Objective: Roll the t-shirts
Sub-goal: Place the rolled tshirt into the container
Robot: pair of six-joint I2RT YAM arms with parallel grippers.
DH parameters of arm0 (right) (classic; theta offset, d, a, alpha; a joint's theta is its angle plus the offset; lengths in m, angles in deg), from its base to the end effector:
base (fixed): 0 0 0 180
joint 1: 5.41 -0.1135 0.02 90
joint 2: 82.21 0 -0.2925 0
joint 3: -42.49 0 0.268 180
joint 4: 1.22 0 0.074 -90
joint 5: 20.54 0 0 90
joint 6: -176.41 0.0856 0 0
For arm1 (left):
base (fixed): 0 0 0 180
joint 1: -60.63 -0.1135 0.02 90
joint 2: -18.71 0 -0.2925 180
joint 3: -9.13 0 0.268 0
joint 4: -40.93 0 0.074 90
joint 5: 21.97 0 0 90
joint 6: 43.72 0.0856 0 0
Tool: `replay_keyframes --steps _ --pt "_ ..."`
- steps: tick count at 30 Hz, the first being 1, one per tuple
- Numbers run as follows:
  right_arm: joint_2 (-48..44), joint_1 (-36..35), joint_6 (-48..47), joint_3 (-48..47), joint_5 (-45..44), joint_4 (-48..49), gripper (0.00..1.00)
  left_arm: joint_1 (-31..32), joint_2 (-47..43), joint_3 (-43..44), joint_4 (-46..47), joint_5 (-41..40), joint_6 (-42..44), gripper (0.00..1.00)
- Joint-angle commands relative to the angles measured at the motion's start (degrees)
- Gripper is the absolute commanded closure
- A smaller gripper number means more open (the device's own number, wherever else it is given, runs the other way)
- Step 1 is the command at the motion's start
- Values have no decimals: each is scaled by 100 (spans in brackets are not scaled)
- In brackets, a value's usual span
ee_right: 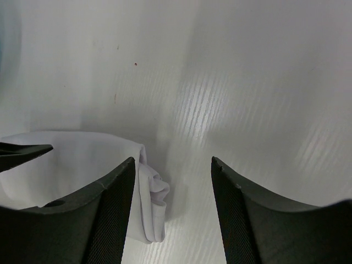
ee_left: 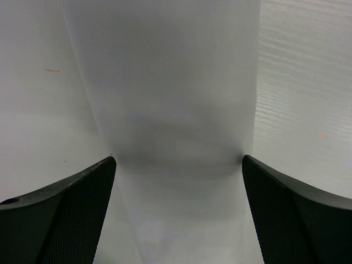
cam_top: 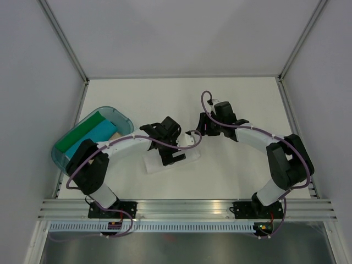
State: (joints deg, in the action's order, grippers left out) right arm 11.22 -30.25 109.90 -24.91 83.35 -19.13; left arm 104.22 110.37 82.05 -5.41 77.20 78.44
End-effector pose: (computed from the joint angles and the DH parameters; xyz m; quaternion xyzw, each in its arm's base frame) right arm 0.3466 0.1831 0.1789 -0.0581 0.9129 0.2605 0.3088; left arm 0.2434 -0.2505 0.1760 0.6112 0.7577 -0.0991 0.2062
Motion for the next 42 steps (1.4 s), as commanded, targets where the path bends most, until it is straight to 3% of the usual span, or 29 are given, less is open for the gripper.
replay_keyframes --steps 1,6,10,19,31,34,38,42 --pt "-184 23 -160 215 -176 -153 36 210 317 250 177 -661 62 0" --pt "-255 23 -151 348 -185 -109 36 255 502 285 432 -864 44 0" --pt "-272 23 -169 401 -159 -127 36 229 546 338 274 -181 9 0" --pt "-334 23 -239 374 -176 -206 36 -97 810 461 -175 436 -158 0" --pt "-360 23 -239 497 -229 -127 37 123 933 -242 158 244 -96 0" --pt "-360 32 -222 506 -203 -109 37 132 1003 -329 282 95 -122 7" --pt "-395 23 -248 568 -237 -100 37 132 1108 -478 466 -222 -131 34" --pt "-431 49 -292 682 -299 -56 37 132 1258 -707 660 -520 -88 50"
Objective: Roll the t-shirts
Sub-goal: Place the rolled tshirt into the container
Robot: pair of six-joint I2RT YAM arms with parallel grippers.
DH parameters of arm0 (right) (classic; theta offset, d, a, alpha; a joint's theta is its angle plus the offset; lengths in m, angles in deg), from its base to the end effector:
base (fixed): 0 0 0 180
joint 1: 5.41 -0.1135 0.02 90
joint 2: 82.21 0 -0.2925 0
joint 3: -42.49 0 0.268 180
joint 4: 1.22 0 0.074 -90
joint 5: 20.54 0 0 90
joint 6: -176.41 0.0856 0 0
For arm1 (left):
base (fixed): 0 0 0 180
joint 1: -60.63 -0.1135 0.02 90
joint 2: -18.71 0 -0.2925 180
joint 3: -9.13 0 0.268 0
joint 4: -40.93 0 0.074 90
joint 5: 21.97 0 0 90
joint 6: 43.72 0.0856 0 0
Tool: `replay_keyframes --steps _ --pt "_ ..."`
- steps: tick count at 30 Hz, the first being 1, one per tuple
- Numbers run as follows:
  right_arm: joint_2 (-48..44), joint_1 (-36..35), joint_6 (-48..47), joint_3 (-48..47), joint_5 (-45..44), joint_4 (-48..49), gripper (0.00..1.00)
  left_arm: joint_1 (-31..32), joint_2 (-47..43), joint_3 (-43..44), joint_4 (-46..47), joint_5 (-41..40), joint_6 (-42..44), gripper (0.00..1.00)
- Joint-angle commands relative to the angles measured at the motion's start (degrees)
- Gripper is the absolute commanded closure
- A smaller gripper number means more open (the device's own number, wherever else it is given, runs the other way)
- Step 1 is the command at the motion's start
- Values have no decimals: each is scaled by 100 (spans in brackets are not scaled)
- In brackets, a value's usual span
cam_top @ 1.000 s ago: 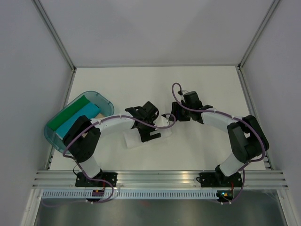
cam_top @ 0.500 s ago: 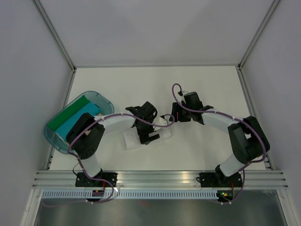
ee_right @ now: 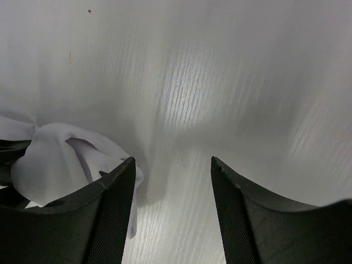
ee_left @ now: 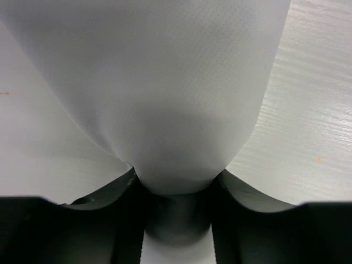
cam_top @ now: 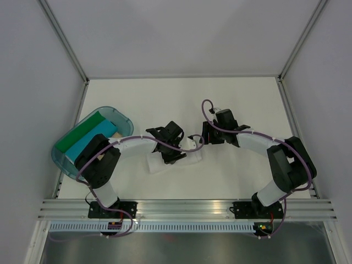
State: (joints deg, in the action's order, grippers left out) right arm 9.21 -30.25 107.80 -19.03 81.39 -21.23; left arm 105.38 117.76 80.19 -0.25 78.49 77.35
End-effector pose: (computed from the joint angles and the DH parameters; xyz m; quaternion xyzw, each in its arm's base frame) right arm 0.3203 0.1678 0.1516 -0.0637 0.9328 0.2236 0.2752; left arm 0.2440 -0.2637 0.1287 0.6148 0.7626 -0.1105 0.1681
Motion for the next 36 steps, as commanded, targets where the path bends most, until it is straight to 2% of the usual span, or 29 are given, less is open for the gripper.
replay_keyframes --steps 1,2,4,10,16,20,36 --pt "-230 49 -82 103 -68 179 37 16 572 -548 162 -703 22 55" --pt "-230 67 -73 112 -32 206 37 16 598 -574 162 -755 22 71" --pt "-230 93 -82 77 47 180 37 7 608 -609 206 -791 -22 96" --pt "-396 146 -126 68 29 83 37 -37 3 -750 417 -879 39 98" --pt "-581 234 -170 182 -6 48 37 -484 -701 -593 408 -695 48 98" --pt "-625 278 -188 270 -23 48 37 -844 -843 -390 294 -440 75 98" --pt "-651 375 -205 446 12 171 37 -1373 -1466 190 -189 -632 329 98"
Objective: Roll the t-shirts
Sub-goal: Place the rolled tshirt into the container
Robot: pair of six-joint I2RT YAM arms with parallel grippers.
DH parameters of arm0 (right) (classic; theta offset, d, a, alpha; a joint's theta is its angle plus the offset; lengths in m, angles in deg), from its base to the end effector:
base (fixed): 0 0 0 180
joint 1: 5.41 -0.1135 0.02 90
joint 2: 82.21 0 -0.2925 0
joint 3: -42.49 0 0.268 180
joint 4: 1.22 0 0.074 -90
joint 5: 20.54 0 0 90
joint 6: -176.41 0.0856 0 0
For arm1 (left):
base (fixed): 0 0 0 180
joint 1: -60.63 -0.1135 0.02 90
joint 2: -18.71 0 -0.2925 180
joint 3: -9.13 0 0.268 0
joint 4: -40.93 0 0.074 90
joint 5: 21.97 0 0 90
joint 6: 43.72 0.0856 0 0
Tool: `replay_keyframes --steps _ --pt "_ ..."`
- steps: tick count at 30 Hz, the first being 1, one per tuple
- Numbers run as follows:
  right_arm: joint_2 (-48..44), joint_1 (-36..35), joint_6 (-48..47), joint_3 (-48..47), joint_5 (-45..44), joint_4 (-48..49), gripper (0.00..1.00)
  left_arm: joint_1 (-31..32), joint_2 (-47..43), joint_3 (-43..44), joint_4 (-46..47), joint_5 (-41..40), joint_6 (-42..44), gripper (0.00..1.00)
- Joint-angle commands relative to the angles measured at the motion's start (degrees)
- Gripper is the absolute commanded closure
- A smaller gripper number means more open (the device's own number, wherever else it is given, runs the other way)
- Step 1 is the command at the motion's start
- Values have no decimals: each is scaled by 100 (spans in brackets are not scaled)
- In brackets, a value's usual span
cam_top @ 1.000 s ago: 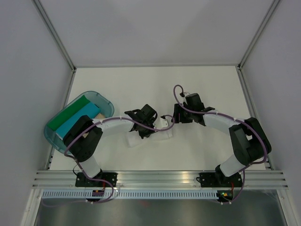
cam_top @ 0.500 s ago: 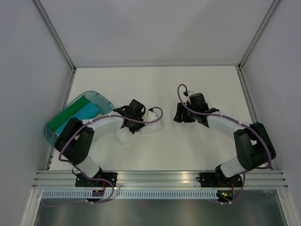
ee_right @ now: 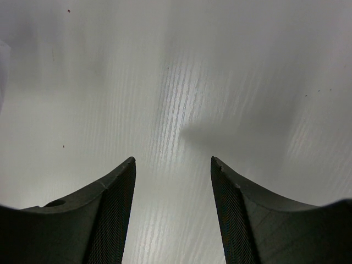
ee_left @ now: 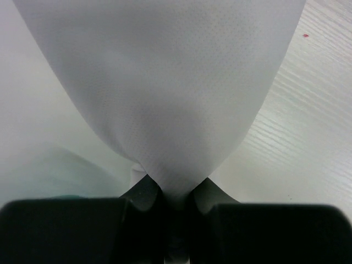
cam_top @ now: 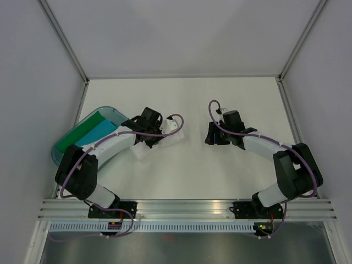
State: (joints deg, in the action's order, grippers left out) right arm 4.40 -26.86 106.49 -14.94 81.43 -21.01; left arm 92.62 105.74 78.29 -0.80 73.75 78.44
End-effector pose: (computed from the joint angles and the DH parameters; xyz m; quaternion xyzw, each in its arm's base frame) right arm 0.3102 0.1409 0.1558 -0.0477 0.9310 0.2149 0.2913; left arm 0.2842 -0.1876 0.1861 0.5229 0.8097 -0.0478 0.2619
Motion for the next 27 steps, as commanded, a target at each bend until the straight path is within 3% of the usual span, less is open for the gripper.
replay_keyframes --steps 1,6,13,15,20,27 --pt "-171 36 -74 46 7 149 37 -122 -317 432 -205 -228 238 98" --pt "-162 53 -161 81 -45 132 37 -350 -835 845 -871 -870 431 98" --pt "-127 53 -223 177 -124 132 37 -1491 -1539 1268 -1733 -1064 1079 98" --pt "-135 53 -223 186 -124 158 37 -1835 -1645 1163 -1778 -976 1291 98" --pt "-144 53 -250 283 -142 237 37 -3425 -1496 961 -1971 -232 1819 98" --pt "-56 53 -259 344 -98 316 37 -3946 -1768 275 -1972 281 2180 98"
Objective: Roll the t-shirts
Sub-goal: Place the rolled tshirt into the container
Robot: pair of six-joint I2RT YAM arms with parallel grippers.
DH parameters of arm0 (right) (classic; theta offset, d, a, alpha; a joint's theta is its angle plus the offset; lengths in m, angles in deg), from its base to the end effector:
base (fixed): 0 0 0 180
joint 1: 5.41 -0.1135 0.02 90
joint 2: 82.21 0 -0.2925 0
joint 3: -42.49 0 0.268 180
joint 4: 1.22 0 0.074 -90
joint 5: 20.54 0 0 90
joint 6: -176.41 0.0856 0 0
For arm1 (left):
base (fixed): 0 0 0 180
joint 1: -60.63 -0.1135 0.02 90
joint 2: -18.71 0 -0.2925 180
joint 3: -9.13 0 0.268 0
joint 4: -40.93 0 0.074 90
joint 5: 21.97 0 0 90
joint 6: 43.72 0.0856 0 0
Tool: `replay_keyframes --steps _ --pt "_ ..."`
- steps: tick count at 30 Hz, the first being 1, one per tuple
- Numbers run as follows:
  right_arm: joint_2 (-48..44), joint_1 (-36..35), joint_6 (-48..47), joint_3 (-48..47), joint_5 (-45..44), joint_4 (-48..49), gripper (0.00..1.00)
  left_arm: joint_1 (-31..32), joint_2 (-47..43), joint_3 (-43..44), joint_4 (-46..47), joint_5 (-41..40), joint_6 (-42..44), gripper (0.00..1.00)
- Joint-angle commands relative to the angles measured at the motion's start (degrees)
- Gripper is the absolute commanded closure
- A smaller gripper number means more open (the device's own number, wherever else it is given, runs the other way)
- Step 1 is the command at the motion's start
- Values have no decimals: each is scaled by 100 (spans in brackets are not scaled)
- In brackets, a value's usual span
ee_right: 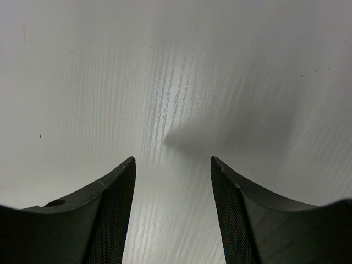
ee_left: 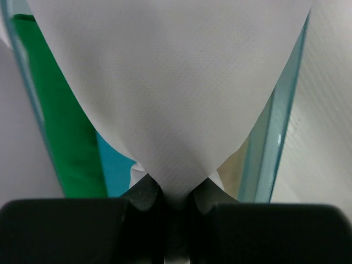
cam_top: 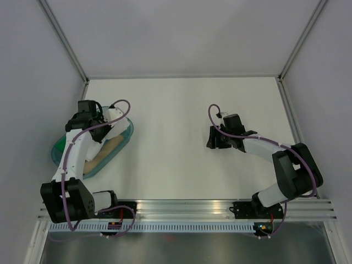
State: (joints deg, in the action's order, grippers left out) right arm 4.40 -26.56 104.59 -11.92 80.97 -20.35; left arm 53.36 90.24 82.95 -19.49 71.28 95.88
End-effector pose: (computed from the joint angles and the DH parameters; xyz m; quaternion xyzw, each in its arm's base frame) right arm 0.2999 0.1343 0.1394 -0.0575 0.9377 0.2000 0.2784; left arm 0.2777 0.0305 0.2662 0.3543 0.8935 0.1067 0.2543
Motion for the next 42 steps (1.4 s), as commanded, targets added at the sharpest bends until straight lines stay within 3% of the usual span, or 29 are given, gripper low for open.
replay_keyframes --steps 1,14,16,17,18,21,24,27,31,34,37,42 --pt "-65 23 -60 52 -52 259 37 -20 -201 -260 -94 545 462 98" --pt "-162 23 2 -1 44 259 37 -460 -69 -727 -24 282 586 97" --pt "-136 23 28 -45 88 277 38 -468 -25 -753 -15 247 585 93" --pt "-135 14 46 -54 97 303 38 -469 27 -762 -7 255 585 89" --pt "-135 23 55 -63 115 321 38 -477 45 -771 -15 273 646 72" --pt "-127 14 11 -176 89 268 38 -469 -7 -762 -50 334 708 40" --pt "-153 -3 19 -491 176 206 38 -495 -199 -569 -94 448 569 29" --pt "-118 -178 55 -1044 317 277 39 -495 -376 -157 -453 703 314 24" --pt "408 -749 63 -2187 633 514 40 -504 -954 248 -788 906 -12 23" --pt "1181 -1224 177 -3320 967 758 41 -530 -1473 22 -719 592 -239 23" --pt "2025 -1681 370 -4411 1318 1128 43 -836 -1860 -427 -201 -60 -644 45" --pt "3598 -2227 1257 -6046 2064 1989 48 -1961 -2046 -708 -121 192 -1110 49"
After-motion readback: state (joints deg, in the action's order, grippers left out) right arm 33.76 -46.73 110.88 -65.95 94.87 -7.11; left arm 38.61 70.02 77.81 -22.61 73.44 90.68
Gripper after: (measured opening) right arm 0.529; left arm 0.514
